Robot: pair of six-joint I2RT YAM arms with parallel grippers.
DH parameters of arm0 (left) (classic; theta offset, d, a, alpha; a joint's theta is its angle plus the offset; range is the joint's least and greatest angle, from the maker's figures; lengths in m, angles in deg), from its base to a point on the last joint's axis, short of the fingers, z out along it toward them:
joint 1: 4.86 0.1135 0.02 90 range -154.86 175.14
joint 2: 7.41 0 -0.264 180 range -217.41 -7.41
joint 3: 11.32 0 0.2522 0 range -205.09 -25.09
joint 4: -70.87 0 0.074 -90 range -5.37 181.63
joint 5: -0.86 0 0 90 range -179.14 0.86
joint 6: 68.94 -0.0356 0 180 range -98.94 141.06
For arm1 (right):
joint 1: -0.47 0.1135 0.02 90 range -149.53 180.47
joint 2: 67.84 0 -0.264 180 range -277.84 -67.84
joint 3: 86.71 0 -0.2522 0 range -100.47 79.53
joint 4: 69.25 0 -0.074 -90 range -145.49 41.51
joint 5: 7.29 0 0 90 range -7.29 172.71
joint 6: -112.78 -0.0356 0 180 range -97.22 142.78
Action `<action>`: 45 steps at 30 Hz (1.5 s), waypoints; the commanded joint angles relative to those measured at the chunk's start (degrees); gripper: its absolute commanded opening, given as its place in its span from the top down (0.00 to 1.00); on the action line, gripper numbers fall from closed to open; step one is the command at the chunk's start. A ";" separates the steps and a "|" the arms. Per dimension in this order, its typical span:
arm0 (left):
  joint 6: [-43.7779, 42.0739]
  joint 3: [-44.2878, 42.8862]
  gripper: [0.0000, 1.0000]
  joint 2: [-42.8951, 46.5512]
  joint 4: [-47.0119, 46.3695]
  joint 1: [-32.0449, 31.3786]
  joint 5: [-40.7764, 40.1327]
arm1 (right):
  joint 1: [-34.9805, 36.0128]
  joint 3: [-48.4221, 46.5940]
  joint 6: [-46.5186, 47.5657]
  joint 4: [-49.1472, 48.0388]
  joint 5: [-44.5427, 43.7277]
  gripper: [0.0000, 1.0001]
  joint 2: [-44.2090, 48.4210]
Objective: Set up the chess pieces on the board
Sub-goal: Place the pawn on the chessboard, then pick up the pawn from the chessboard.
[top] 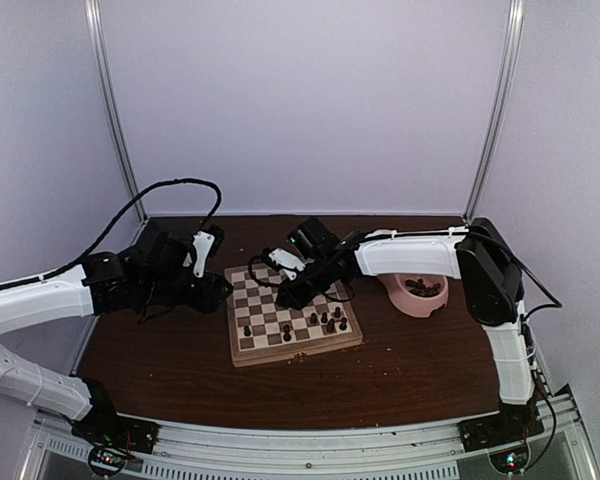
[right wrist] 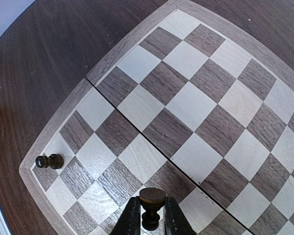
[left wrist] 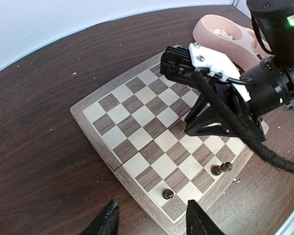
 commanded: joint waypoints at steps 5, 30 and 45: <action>-1.77 -0.07 0.53 -1.24 0.43 0.55 -0.71 | 0.10 -1.93 -0.60 1.09 -3.28 0.79 -0.38; -4.43 -12.74 0.49 -16.82 4.01 0.46 8.41 | -5.06 17.33 -2.93 -12.28 -7.41 0.67 17.84; 3.95 -18.25 0.51 -20.95 3.34 -0.76 18.56 | -6.14 34.64 -1.05 -22.69 -21.59 0.67 33.02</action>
